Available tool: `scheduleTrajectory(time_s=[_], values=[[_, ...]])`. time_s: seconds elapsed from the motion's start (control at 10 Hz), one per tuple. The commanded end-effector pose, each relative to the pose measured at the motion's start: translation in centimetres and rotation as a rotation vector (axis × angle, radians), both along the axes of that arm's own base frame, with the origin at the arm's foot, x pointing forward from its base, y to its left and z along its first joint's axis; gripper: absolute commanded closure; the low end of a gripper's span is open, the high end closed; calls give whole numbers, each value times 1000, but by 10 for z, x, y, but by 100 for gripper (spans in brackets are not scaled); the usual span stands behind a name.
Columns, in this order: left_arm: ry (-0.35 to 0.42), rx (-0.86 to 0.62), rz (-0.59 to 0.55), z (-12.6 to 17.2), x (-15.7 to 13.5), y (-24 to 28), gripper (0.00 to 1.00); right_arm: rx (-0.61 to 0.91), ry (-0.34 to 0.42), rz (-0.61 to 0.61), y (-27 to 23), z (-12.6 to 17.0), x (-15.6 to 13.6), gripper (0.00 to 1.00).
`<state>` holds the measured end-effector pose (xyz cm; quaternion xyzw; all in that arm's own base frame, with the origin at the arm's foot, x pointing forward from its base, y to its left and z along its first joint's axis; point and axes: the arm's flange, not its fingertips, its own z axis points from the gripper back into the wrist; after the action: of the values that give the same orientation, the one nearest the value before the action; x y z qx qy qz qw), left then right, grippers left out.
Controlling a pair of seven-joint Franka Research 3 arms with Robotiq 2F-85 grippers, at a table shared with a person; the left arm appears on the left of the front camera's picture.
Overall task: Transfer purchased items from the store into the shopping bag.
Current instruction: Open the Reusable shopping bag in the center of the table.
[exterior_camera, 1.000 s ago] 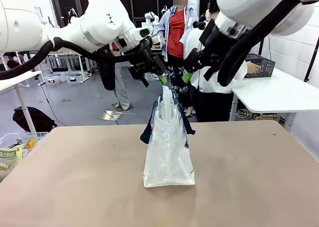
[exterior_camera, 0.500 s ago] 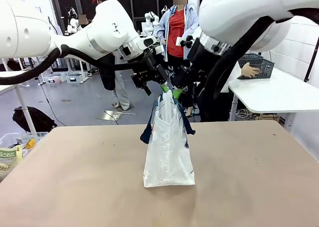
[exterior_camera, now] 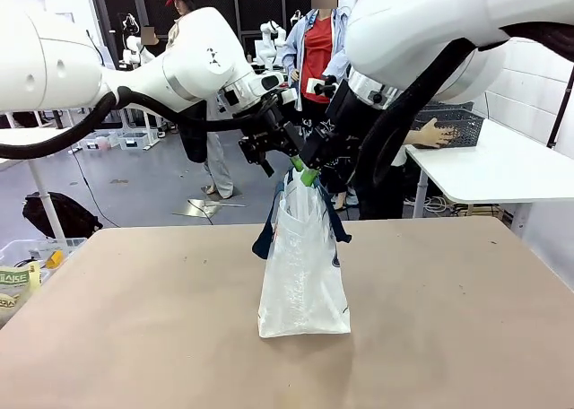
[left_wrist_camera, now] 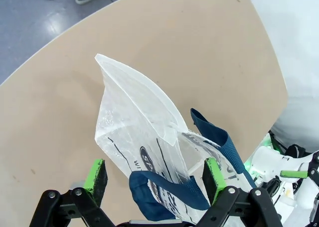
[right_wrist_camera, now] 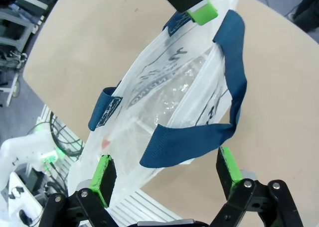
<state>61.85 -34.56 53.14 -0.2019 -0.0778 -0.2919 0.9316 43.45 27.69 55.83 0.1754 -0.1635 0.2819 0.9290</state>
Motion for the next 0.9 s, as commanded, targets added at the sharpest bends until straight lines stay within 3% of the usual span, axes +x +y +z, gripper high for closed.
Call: scheduleTrajectory(time_s=[0.0, 0.6, 0.8], values=[[20, 29, 20, 8, 10, -7, 0, 17, 7, 1, 9, -1, 7, 0], [33, 40, 21, 5, 8, -8, 0, -21, 1, -93, 18, -22, 22, 0], [40, 57, 21, 3, 9, -9, 39, -51, -24, -133, 16, -23, 23, 38]])
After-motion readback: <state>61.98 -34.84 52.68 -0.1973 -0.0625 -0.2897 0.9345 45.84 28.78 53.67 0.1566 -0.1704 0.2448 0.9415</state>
